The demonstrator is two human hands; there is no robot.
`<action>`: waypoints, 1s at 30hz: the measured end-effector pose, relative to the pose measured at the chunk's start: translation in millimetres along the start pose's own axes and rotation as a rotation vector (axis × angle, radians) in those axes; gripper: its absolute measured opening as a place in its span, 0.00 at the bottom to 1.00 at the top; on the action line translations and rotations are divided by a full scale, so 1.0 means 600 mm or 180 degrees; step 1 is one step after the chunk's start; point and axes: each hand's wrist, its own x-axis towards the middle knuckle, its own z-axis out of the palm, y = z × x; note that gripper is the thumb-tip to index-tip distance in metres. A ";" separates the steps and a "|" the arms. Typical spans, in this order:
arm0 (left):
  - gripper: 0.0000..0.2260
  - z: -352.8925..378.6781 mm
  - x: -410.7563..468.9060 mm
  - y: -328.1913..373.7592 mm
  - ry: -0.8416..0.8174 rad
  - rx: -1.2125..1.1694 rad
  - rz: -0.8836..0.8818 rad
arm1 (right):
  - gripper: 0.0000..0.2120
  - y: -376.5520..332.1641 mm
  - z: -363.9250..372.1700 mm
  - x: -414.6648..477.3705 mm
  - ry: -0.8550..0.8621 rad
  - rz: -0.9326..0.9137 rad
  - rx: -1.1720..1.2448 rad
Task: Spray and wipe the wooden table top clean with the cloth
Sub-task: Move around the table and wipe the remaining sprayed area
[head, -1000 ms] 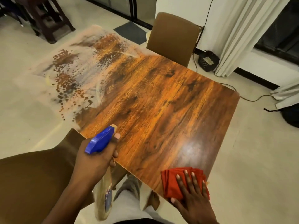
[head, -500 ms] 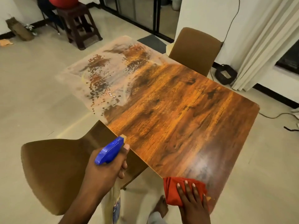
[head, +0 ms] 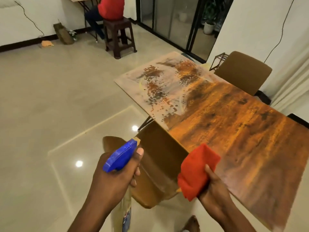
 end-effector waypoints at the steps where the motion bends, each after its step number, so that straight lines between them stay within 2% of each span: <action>1: 0.24 -0.046 0.007 -0.009 0.0034 0.0010 0.0028 | 0.27 0.019 0.040 -0.007 -0.0195 0.0008 0.0234; 4: 0.21 -0.179 0.029 -0.037 0.0063 0.0145 0.0117 | 0.24 0.084 0.136 -0.027 -0.0634 0.0027 0.0542; 6: 0.25 -0.263 0.032 -0.057 0.0071 0.0215 0.0141 | 0.26 0.124 0.203 -0.040 -0.0807 0.0095 0.0605; 11: 0.26 -0.414 0.041 -0.096 0.0136 0.0299 -0.0021 | 0.27 0.213 0.341 -0.055 -0.0952 0.0121 0.0428; 16: 0.25 -0.481 0.084 -0.120 0.0120 0.0267 -0.0221 | 0.23 0.269 0.435 -0.048 -0.1015 0.0157 0.0366; 19: 0.20 -0.503 0.116 -0.124 -0.0052 0.0261 -0.0263 | 0.24 0.309 0.455 -0.042 -0.0950 0.0098 0.0460; 23: 0.27 -0.554 0.207 -0.121 -0.0121 0.0414 -0.0251 | 0.26 0.366 0.508 -0.003 -0.0870 0.0170 0.0633; 25: 0.27 -0.583 0.266 -0.110 -0.0173 0.0513 -0.0162 | 0.28 0.390 0.548 0.030 -0.0768 0.0201 0.0722; 30: 0.19 -0.627 0.419 -0.065 -0.0467 0.0716 0.0076 | 0.28 0.390 0.661 0.117 -0.0457 0.0058 0.0790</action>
